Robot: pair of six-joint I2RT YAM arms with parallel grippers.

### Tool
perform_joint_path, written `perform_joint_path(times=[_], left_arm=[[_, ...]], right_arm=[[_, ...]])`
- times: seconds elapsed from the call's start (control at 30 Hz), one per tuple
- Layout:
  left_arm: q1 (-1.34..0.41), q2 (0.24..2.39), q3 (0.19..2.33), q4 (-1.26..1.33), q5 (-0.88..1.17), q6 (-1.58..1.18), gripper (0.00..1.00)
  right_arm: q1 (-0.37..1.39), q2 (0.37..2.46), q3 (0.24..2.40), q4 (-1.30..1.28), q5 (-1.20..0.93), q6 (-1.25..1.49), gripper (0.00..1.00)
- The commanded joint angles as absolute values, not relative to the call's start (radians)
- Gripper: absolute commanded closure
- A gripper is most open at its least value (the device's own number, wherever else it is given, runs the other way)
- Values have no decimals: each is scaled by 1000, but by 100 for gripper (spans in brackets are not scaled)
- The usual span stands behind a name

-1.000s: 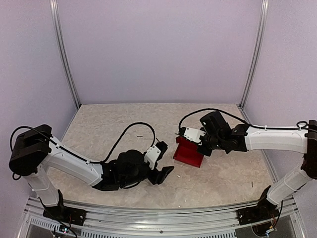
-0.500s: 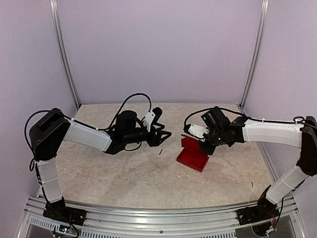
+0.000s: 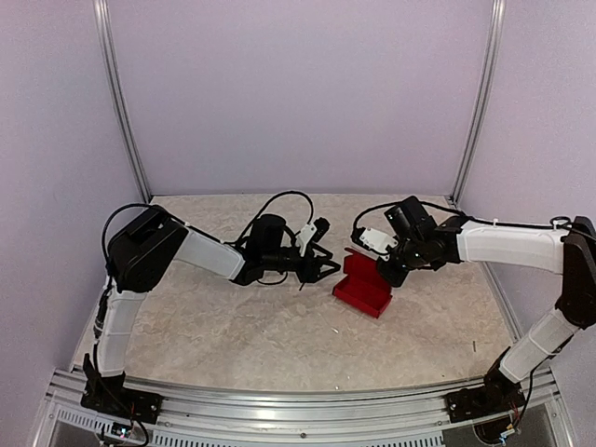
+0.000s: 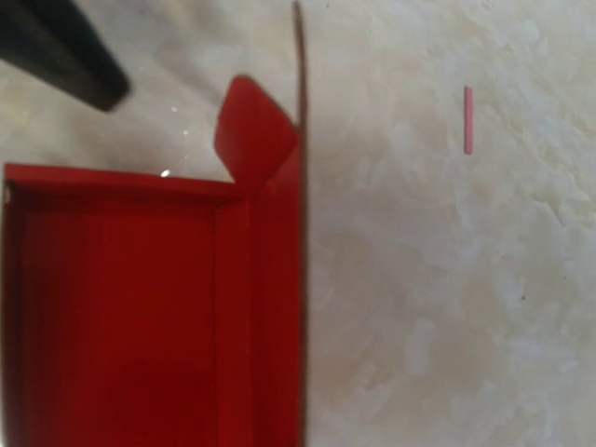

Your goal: Fold the paper box

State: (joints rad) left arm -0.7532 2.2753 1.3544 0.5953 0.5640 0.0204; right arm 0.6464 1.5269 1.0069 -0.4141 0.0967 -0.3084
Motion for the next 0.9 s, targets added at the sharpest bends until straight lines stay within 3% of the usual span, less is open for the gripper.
perform_joint_path(times=[0.0,0.43,0.87], left_arm=[[-760,2339,1428,573,597,6,48],[-791,2415,1573,438,594,25,74],[-837,2418,1630,382,555,-60,89]], right_arm=[[640,1558,1033,-453,91,-291,100],[640,1564,1061,-465,147,-290,100],[640,1551,1062,-423,206,-260,100]])
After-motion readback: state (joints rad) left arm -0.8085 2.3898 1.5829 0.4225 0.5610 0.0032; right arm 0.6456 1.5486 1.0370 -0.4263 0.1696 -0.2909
